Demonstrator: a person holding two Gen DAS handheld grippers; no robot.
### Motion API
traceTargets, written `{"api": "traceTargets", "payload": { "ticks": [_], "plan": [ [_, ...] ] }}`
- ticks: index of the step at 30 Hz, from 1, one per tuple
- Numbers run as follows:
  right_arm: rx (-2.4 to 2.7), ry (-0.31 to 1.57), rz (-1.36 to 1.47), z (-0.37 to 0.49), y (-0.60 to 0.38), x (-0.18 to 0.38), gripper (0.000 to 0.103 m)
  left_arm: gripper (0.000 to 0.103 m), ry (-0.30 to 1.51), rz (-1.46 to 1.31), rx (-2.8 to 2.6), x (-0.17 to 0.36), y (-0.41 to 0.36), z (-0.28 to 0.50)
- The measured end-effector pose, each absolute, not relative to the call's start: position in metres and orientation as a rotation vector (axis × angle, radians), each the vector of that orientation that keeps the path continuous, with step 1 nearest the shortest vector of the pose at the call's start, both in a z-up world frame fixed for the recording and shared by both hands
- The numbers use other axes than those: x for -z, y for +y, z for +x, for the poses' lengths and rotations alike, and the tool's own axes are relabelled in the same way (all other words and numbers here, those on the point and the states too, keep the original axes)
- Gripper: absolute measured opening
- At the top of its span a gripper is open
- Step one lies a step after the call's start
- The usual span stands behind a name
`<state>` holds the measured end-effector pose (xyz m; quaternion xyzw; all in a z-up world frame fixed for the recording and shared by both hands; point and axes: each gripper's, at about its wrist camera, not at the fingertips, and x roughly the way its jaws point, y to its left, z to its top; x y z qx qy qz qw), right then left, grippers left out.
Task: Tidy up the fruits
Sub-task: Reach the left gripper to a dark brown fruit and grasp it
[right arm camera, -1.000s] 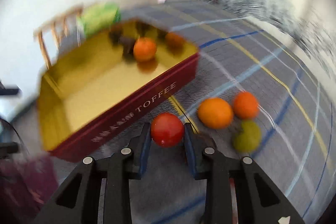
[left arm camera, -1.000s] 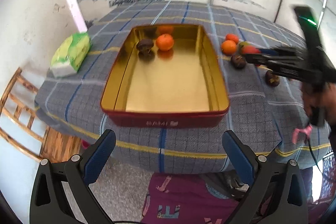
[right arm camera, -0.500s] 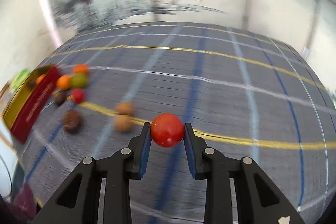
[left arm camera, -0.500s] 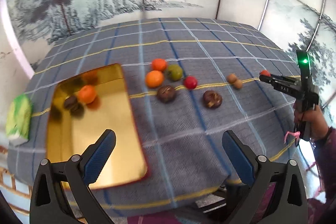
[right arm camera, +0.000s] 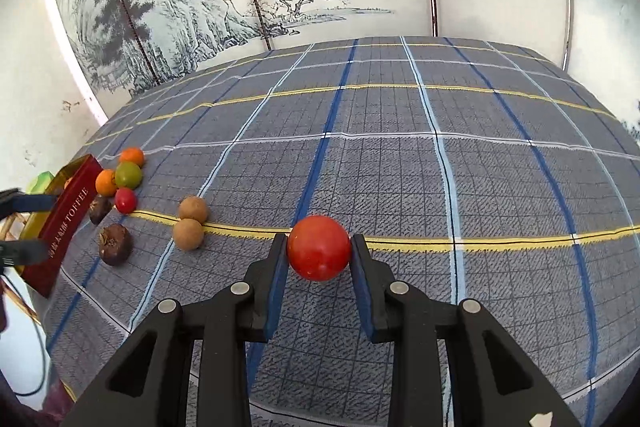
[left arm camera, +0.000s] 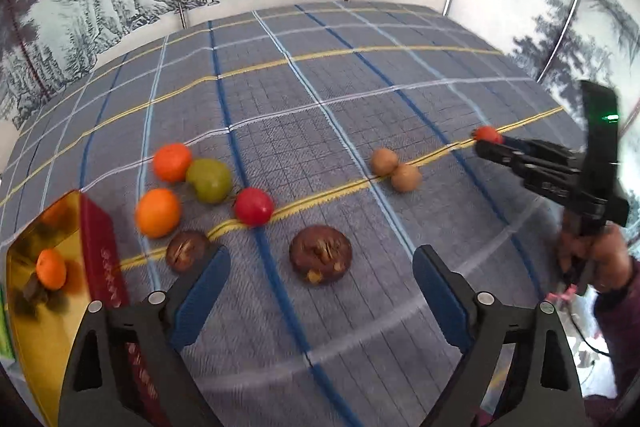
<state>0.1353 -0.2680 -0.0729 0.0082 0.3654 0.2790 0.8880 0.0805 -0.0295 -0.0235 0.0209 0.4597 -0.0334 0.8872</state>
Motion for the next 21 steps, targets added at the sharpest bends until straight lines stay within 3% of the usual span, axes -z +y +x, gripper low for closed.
{"api": "traceTargets", "payload": {
  "ticks": [3,8,12,21],
  "plan": [
    [-0.599,0.755,0.014,0.134,-0.268,0.073,0.028,0.076,0.997,0.020,0.055,0.039,-0.027,0.096],
    [-0.621,0.742,0.006,0.132,-0.266,0.071,0.028,0.068,1.042,0.017,0.031,0.058,-0.027,0.107],
    [-0.632,0.743,0.030,0.133,-0.268,0.072,0.028,0.043,1.034,0.013,0.043,0.066,-0.030,0.109],
    [-0.633,0.761,0.051,0.136,-0.270,0.074,0.028,0.043,0.977,-0.079,0.027,0.039,-0.045,0.073]
  ]
}}
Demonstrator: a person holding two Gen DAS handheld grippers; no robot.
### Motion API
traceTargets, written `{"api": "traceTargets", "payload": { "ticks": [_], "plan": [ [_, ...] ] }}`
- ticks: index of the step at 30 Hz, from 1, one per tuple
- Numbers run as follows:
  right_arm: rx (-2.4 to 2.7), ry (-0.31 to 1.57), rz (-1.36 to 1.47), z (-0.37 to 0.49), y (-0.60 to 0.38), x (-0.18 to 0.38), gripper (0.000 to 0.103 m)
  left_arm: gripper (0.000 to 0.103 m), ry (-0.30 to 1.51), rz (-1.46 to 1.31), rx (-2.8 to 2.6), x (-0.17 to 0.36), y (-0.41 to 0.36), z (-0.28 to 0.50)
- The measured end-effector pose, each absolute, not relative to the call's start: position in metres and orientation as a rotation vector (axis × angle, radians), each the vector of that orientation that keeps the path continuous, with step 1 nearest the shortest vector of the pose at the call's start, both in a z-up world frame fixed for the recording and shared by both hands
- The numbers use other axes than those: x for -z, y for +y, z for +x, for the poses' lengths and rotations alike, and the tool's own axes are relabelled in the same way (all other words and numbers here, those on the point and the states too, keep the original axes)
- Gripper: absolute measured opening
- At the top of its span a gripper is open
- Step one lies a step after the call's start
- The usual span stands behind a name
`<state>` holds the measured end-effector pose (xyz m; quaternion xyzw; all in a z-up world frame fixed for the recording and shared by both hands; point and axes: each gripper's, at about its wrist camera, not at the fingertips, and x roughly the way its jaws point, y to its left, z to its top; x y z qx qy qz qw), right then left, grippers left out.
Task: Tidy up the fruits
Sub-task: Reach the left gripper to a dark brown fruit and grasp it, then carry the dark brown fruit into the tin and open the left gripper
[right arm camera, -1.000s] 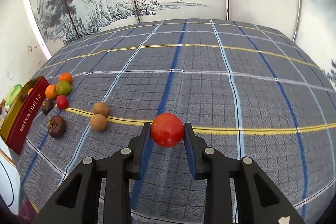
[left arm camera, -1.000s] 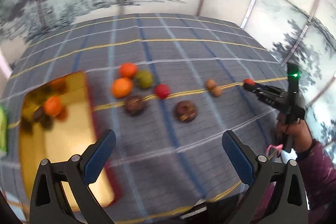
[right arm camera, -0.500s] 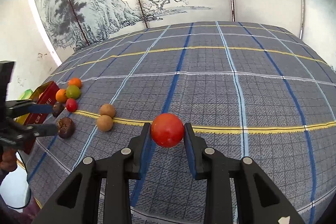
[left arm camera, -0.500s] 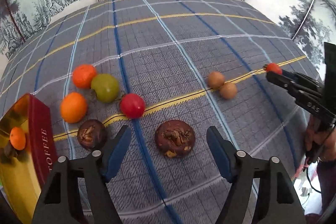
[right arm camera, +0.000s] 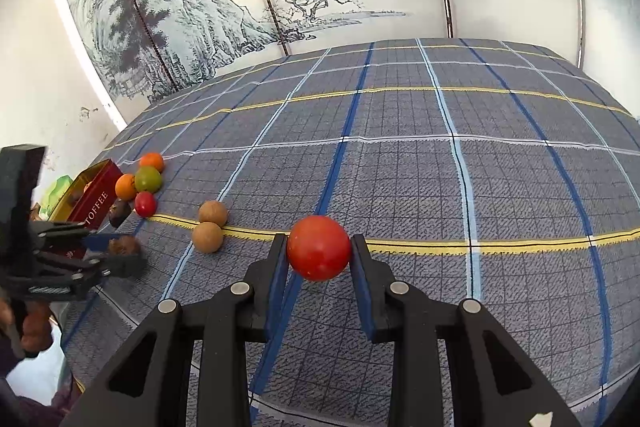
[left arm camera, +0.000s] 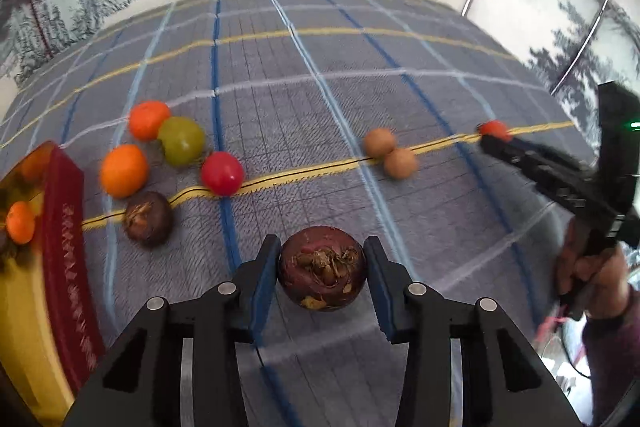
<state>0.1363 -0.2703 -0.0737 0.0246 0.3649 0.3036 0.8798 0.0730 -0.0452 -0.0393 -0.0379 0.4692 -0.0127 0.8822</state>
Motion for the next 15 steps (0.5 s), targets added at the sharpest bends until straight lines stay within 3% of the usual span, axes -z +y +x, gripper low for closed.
{"api": "traceTargets", "payload": {
  "ticks": [15],
  "plan": [
    [-0.585,0.784,0.013,0.139,-0.265,0.077,0.028,0.044,0.819,-0.026,-0.097,-0.020,-0.041,0.004]
  ]
}}
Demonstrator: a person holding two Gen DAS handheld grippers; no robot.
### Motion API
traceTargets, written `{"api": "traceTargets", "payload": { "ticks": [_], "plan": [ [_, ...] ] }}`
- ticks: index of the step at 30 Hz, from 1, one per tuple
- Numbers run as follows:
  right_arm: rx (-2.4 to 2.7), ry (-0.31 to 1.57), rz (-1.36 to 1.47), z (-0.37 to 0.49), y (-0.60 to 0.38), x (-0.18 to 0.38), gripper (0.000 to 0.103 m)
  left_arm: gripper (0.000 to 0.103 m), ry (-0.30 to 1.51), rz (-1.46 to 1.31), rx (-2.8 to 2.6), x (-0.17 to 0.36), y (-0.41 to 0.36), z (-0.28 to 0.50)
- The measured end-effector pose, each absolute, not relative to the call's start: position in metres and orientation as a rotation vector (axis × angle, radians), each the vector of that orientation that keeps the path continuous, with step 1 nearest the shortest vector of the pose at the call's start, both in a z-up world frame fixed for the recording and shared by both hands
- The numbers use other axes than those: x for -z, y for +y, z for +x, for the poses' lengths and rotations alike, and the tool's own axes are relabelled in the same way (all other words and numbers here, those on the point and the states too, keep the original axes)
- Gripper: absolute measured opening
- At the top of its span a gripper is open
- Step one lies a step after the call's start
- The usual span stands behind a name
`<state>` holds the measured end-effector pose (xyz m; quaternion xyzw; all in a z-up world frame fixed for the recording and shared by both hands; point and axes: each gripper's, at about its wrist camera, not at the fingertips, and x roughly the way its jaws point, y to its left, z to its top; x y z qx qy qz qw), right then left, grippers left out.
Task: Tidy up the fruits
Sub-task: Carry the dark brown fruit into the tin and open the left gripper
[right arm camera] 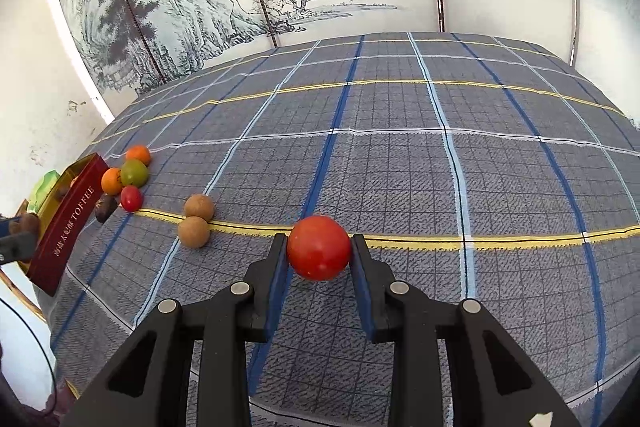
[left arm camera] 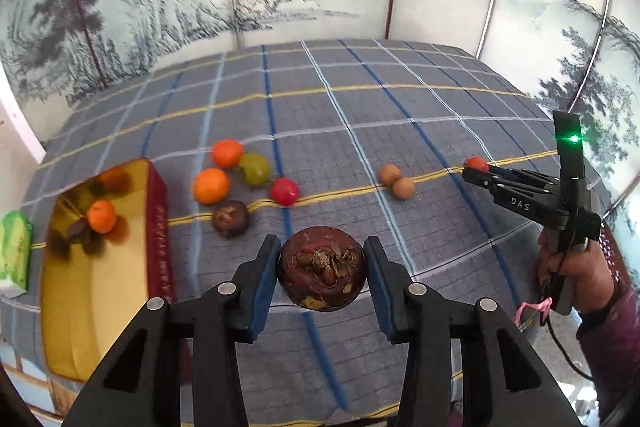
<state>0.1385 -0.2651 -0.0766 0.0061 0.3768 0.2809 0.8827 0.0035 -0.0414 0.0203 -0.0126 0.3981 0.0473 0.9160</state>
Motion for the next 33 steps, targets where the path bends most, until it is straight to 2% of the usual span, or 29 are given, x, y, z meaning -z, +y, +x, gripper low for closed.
{"api": "traceTargets", "payload": {
  "ticks": [19,33],
  "plan": [
    [-0.537,0.808,-0.045,0.138,-0.259,0.079,0.028,0.044,0.770,-0.058,-0.314,-0.033,0.043,-0.038],
    [-0.535,0.812,-0.050,0.139,-0.258,0.080,0.028,0.044,0.840,-0.132,-0.504,0.004,0.135,-0.058]
  ]
}}
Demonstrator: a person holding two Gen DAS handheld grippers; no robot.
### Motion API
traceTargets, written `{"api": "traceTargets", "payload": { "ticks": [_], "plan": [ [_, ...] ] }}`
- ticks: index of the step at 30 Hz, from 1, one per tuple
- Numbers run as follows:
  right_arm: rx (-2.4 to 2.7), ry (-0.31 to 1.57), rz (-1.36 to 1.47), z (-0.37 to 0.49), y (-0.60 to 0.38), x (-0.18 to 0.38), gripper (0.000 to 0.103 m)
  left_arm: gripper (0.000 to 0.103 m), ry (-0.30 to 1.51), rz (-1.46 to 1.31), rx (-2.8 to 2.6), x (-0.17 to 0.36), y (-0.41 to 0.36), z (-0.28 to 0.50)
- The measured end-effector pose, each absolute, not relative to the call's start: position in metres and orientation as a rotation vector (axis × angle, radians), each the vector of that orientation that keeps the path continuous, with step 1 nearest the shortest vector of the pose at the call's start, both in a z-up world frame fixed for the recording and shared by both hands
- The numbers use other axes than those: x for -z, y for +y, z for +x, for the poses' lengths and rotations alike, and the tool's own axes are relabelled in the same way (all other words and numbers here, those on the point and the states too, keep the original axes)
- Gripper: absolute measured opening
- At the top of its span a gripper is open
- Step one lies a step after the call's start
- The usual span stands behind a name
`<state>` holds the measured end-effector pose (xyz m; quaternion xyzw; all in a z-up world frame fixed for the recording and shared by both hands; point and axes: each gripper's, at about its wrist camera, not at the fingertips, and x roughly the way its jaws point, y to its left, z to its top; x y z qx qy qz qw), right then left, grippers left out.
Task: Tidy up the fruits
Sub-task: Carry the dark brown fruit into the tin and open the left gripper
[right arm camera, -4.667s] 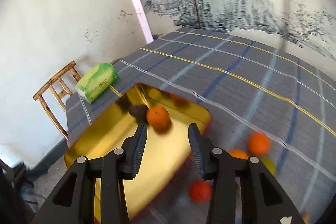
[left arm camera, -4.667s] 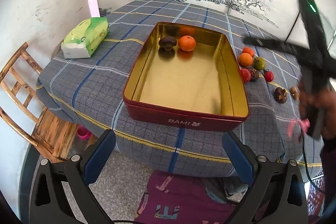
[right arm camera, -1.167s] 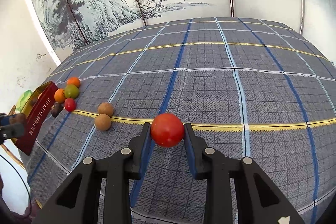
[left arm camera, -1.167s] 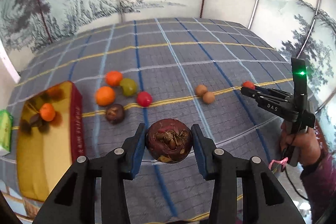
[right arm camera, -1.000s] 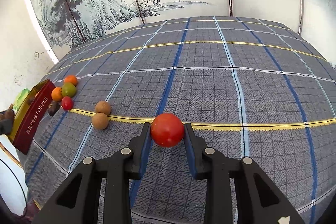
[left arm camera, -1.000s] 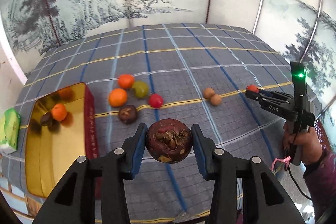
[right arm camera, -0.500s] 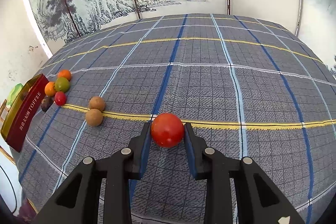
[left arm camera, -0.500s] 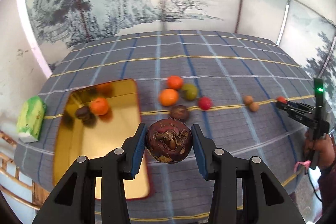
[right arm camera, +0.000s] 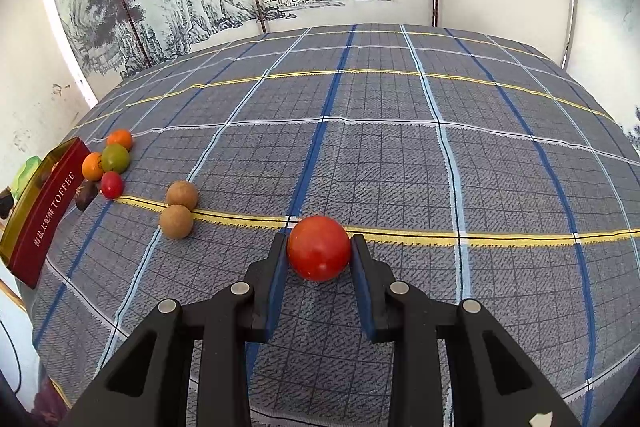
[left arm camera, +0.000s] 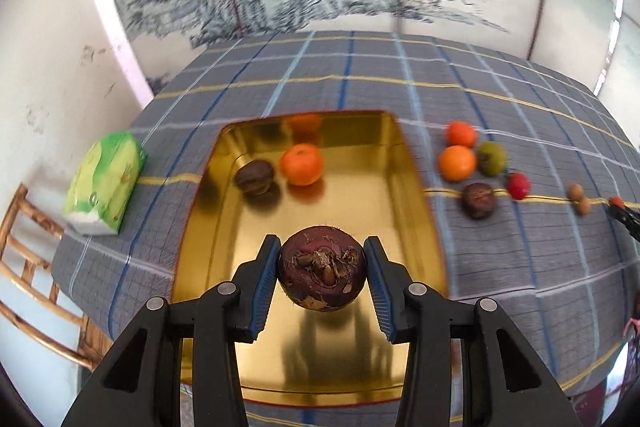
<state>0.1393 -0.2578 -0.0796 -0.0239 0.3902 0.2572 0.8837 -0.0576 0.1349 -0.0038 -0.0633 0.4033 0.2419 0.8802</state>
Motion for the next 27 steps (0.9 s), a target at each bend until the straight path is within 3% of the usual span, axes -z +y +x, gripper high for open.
{"api": "traceTargets", "payload": {
  "ticks": [10,27],
  "plan": [
    [-0.534,0.814,-0.050,0.139,-0.257,0.080,0.028,0.044,0.853,-0.218,-0.558,0.021,0.186,-0.069],
    [-0.536,0.817,-0.055,0.139,-0.257,0.080,0.029,0.044,0.879,-0.206,-0.568,0.037,0.192,-0.066]
  ]
}}
